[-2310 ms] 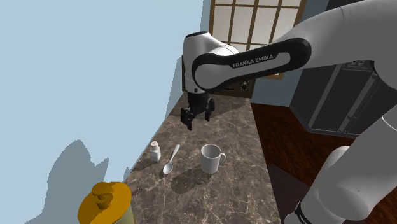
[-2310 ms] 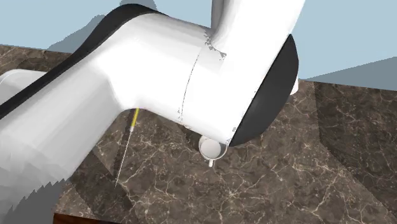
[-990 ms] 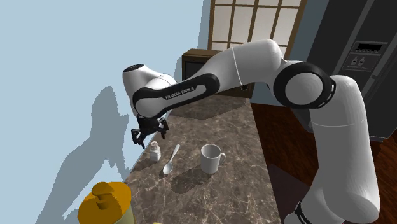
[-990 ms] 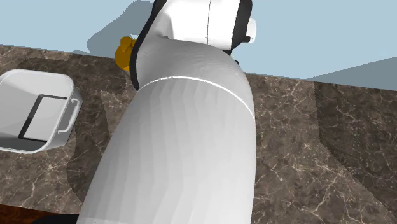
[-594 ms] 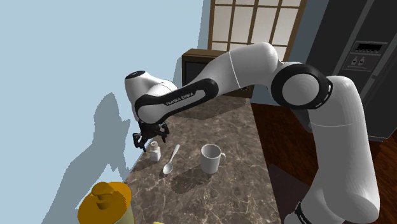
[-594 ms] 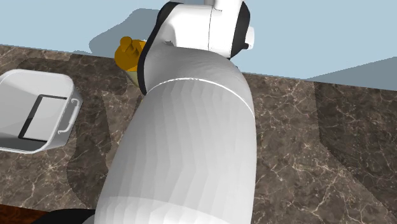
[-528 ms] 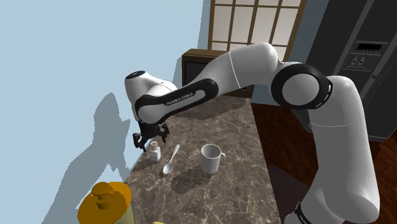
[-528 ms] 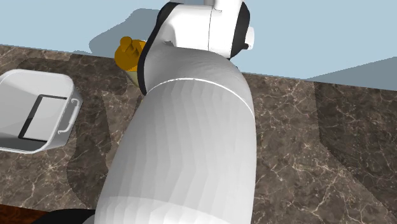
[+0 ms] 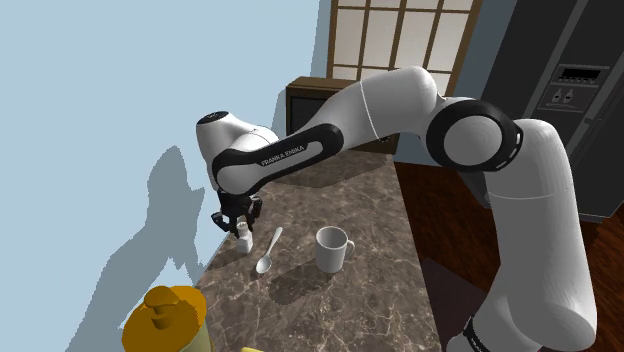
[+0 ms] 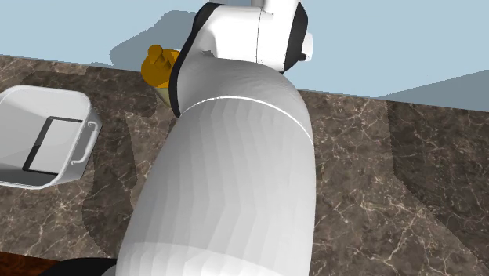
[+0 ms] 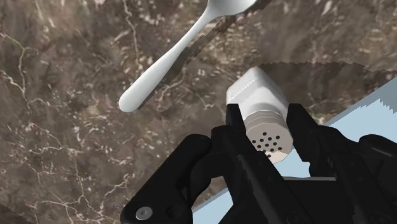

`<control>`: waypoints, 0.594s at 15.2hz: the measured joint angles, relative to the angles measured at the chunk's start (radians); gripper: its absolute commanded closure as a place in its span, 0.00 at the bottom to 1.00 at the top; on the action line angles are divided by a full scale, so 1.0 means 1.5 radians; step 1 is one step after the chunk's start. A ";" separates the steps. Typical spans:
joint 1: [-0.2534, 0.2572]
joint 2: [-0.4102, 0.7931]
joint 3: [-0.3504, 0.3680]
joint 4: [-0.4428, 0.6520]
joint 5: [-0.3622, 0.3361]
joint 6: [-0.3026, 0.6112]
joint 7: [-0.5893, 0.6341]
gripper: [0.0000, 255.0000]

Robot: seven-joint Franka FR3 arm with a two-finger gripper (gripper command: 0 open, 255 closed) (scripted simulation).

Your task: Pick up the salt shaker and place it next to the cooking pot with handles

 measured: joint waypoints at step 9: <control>-0.001 -0.007 0.002 0.009 0.003 -0.016 -0.003 1.00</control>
